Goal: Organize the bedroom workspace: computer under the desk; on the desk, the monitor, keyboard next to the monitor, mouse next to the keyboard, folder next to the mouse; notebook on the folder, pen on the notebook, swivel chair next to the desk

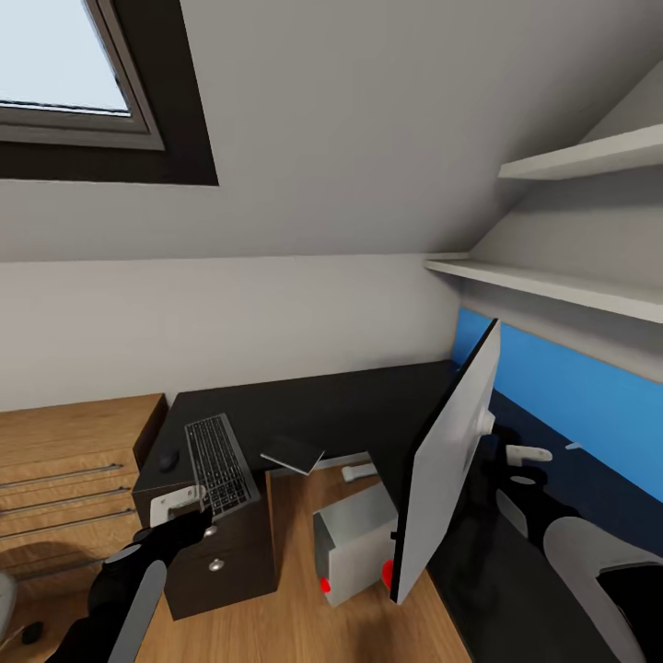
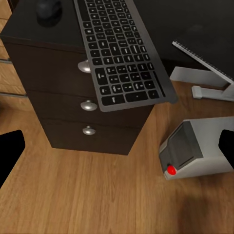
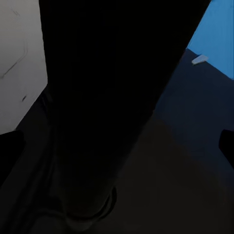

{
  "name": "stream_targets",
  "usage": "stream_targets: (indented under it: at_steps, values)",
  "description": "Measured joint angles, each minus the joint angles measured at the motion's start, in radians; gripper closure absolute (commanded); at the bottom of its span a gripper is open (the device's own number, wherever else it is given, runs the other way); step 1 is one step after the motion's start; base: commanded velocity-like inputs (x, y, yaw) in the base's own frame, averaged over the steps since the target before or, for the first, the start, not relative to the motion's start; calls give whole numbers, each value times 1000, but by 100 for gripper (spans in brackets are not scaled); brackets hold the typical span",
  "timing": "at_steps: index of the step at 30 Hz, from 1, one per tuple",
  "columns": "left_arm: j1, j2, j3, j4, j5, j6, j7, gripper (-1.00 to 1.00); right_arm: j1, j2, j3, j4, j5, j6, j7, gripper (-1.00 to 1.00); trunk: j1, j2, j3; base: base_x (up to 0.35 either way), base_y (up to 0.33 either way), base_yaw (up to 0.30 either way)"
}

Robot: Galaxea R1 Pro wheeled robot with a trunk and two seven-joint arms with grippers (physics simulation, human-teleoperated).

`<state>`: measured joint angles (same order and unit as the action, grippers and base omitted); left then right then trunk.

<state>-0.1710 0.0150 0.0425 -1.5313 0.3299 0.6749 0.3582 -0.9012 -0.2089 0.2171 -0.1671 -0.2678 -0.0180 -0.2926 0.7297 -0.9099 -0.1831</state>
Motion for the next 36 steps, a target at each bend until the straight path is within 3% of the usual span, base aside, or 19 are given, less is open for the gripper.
stream_targets:
  at_steps: [36]
  values:
    - [0,4,1,6,3,2,-5,-100,0,-4,-4,-1,1,0,0,-100,0,0,0,45,0,0]
